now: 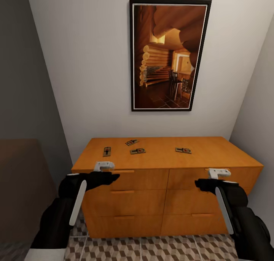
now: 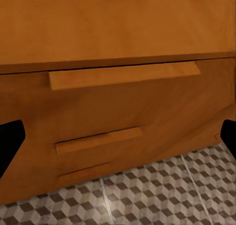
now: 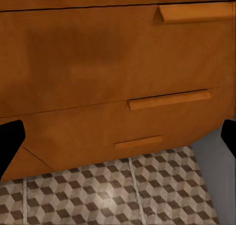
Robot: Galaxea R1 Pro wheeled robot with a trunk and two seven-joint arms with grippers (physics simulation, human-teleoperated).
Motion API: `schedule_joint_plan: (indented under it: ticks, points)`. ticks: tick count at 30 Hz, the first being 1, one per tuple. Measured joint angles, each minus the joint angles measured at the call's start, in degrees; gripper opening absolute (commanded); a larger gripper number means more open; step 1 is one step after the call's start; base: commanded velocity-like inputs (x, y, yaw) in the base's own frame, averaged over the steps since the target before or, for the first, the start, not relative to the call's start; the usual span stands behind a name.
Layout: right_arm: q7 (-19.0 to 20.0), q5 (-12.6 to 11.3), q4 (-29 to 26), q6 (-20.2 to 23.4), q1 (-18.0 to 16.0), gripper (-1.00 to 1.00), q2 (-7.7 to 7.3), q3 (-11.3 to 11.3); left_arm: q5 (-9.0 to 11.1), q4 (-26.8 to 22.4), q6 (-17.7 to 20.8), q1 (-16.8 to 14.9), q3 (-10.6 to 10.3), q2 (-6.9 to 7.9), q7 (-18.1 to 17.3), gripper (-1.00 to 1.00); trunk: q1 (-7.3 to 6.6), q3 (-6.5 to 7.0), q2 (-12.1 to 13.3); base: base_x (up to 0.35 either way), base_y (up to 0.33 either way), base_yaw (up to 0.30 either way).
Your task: Take the four mousetraps from the cabinet in the bathroom and place them on the bathroom floor. Make sure all four end up on the same floor surface, and ensure that at least two of them are either under or directly next to the same bathroom sink.
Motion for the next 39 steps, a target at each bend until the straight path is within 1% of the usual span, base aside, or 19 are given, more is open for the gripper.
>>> schedule_joint_plan:
  ticks: [7,9,13,15,16,19,24,25,30,32,33,36,39]
  points:
    - [0.0,0.0,0.0,0.0,-3.0,1.00,-0.54,-0.2,0.1,-0.2,0.3,-2.9,0.1,-0.08,-0.2,1.00,0.00,0.00,0.0,0.000,0.000,0.000]
    - [0.0,0.0,0.0,0.0,-4.5,1.00,-0.82,-0.3,0.2,-0.2,0.4,-4.3,0.1,-0.20,-0.3,1.00,0.00,0.00,0.0,0.000,0.000,0.000]
    - [0.0,0.0,0.0,0.0,-6.6,1.00,-1.39,-0.4,0.3,-0.1,0.5,-6.3,0.1,-1.11,-0.3,1.00,0.00,0.00,0.0,0.000,0.000,0.000]
    - [0.0,0.0,0.0,0.0,-7.8,1.00,-1.59,-0.4,0.3,-0.1,0.7,-7.2,0.1,-1.69,-0.3,1.00,0.00,0.00,0.0,0.000,0.000,0.000]
    - [0.0,0.1,0.0,0.0,-8.9,1.00,-1.73,-0.4,0.3,-0.1,0.8,-8.0,0.1,-2.23,-0.3,1.00,0.00,0.00,0.0,0.000,0.000,0.000]
    - [-0.1,0.1,0.0,0.0,-10.6,1.00,-1.86,-0.5,0.2,0.0,1.0,-9.0,0.1,-2.81,-0.3,1.00,0.00,0.00,0.0,0.000,0.000,0.000]
    - [-0.4,0.1,0.0,0.0,-13.2,1.00,-1.95,-0.4,0.2,0.2,1.0,-10.2,0.1,-3.29,-0.3,1.00,0.00,0.00,0.0,0.000,0.000,0.000]
    - [-0.4,0.1,0.1,0.0,-14.3,1.00,-1.97,-0.4,0.3,0.3,1.0,-10.5,0.1,-3.37,-0.3,1.00,0.00,0.00,0.0,0.000,0.000,0.000]
    - [-0.7,0.1,0.4,0.0,-16.6,1.00,-1.88,-0.2,0.3,1.5,1.0,-12.3,0.0,-3.28,-0.3,1.00,0.00,0.00,0.0,0.000,0.000,0.000]
    - [-0.9,0.0,0.6,0.0,-17.4,1.00,-1.75,0.0,0.2,3.0,1.0,-13.5,0.0,-3.09,-0.2,1.00,0.00,0.00,0.0,0.000,0.000,0.000]
    - [-1.2,-0.1,0.9,0.0,-17.9,1.00,-1.54,0.1,0.0,5.6,0.9,-15.0,0.1,-2.72,-0.1,1.00,0.00,0.00,0.0,0.000,0.000,0.000]
    - [-1.4,-0.2,2.1,0.0,-18.6,1.00,-1.12,0.3,0.0,11.5,0.8,-17.9,0.2,-1.64,0.0,1.00,0.00,0.00,0.0,0.000,0.000,0.000]
    - [-1.6,-0.2,4.5,0.0,-19.2,1.00,-0.35,0.7,-0.3,18.2,0.5,-21.1,0.2,-0.28,0.1,1.00,0.00,0.00,0.0,0.000,0.000,0.000]
